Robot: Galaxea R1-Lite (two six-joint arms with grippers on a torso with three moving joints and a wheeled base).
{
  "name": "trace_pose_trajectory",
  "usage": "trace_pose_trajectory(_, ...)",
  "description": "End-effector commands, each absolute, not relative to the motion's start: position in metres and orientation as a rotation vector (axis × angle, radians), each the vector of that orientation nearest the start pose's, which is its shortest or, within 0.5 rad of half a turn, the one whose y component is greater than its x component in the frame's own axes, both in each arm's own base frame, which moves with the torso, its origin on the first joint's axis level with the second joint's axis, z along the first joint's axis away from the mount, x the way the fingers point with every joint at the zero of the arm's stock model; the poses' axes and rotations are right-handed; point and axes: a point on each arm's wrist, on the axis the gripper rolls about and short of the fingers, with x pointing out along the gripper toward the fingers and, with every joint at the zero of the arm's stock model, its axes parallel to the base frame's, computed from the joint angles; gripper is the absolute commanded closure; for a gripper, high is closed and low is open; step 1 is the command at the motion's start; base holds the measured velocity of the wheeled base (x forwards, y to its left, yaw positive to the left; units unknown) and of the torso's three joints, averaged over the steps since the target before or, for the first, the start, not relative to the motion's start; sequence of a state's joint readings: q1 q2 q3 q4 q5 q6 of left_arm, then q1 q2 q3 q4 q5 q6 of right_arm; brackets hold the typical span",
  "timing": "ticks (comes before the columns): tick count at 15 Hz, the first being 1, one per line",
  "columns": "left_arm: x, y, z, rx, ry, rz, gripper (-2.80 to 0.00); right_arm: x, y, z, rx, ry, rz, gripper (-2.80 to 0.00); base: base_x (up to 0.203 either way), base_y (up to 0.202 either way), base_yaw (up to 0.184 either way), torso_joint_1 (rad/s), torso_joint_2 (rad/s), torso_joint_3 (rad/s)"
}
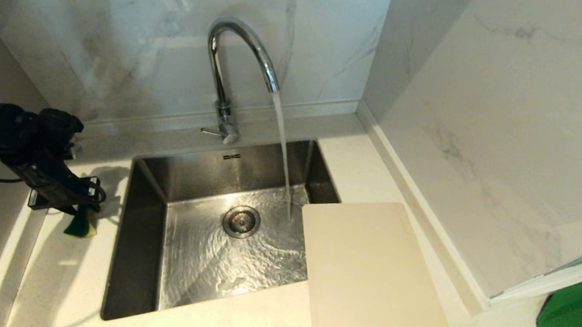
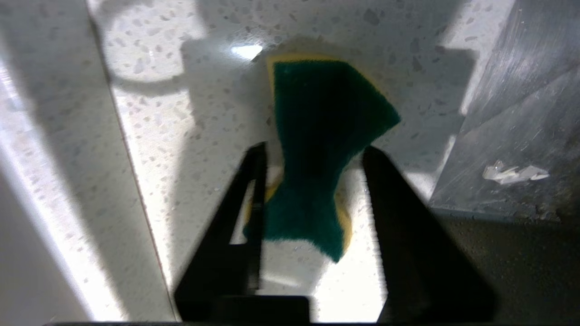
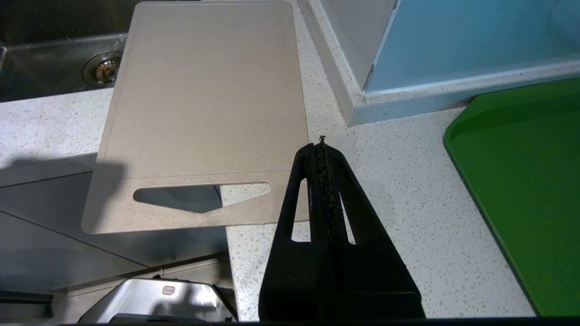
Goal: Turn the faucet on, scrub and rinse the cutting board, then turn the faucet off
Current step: Put down the cleaning cloth, then turn off the tap
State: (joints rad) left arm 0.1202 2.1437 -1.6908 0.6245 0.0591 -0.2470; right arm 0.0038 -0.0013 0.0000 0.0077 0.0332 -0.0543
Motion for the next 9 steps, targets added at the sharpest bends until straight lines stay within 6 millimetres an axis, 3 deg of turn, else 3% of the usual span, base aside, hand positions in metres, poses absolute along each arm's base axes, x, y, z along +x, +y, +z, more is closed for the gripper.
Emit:
trace_pose_trajectory(1,0.392,0.050,0.162,-0.243,1.043,0.289,-2.80,-0.023,0.001,0.075,-0.055,0.007,0.039,0.00,0.000,0.000,0.000,0.000,0.00,0.000)
trace_pose_trajectory(4,0.382,0.051,0.181,-0.248,0.996,0.283,-2.80,-0.023,0.001,0.075,-0.055,0.007,0.039,0.00,0.000,0.000,0.000,0.000,0.00,0.000)
trace_pose_trajectory(9,0.361,0.039,0.231,-0.331,0.855,0.187,-2.80,-0.023,0.001,0.075,-0.055,0.007,0.039,0.00,0.000,0.000,0.000,0.000,0.00,0.000)
